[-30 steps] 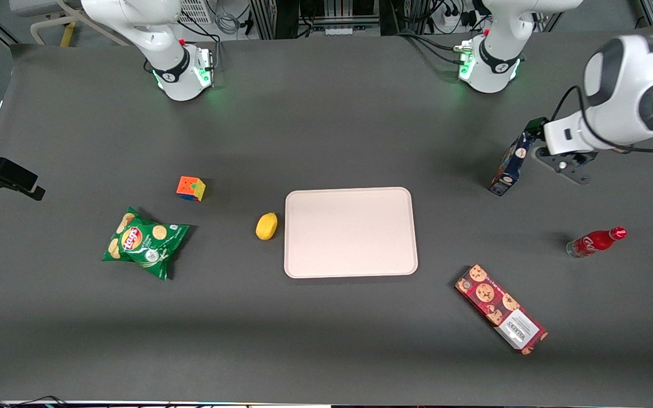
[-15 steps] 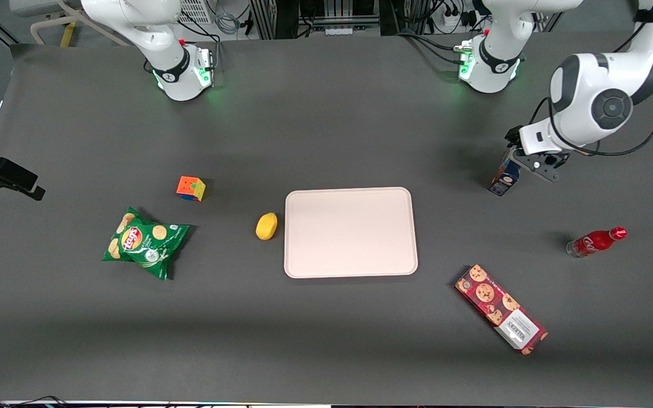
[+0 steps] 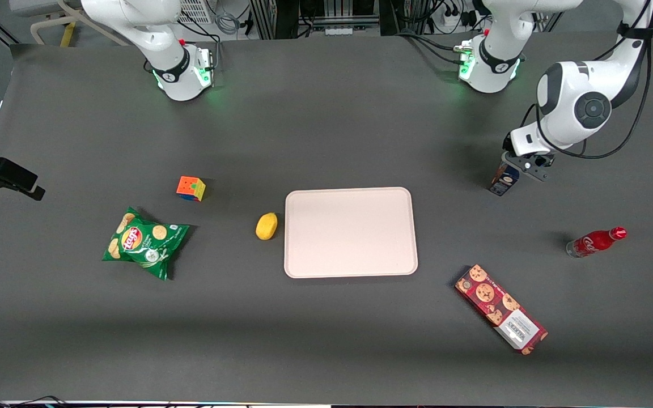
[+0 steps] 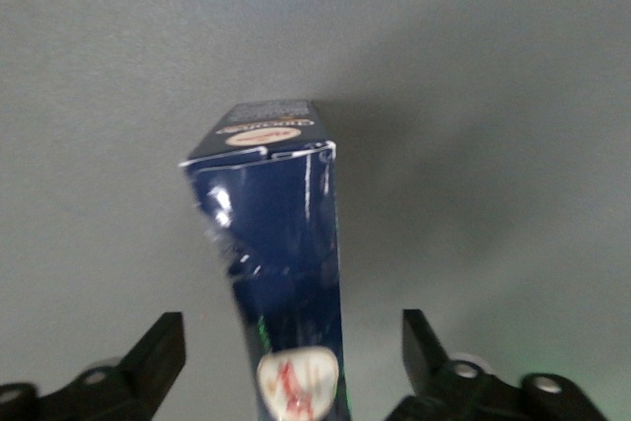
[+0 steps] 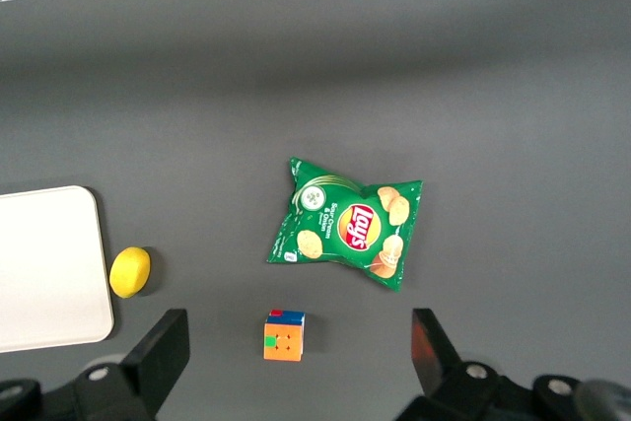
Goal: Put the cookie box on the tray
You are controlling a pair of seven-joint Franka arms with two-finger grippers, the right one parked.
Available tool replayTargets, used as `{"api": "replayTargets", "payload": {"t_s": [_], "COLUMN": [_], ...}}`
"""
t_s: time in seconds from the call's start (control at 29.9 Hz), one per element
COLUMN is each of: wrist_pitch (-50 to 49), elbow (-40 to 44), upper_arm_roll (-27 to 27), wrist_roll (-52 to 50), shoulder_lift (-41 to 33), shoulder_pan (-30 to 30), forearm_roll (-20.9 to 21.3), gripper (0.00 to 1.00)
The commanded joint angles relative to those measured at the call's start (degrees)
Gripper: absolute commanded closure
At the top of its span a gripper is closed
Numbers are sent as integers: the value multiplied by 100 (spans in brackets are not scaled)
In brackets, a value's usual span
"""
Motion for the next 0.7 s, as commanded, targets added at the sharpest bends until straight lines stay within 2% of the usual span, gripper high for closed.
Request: {"api": "replayTargets", "payload": {"t_s": [0.0,0.27,0.5,0.67], "wrist_pitch": [-418,-2105,-3846,-4672], "elbow": [248,1662,3279,4369], "upper_arm_roll": [26,17,-106,-527], "wrist_roll": [-50,-234,-1113,-2140], "shoulder_lift": [-157,-184,-175,-61], "shoulder_pan": [-3,-3,-47,-47], "forearm_roll": [11,-129,-191,-437], "gripper": [100,100,100,100]}}
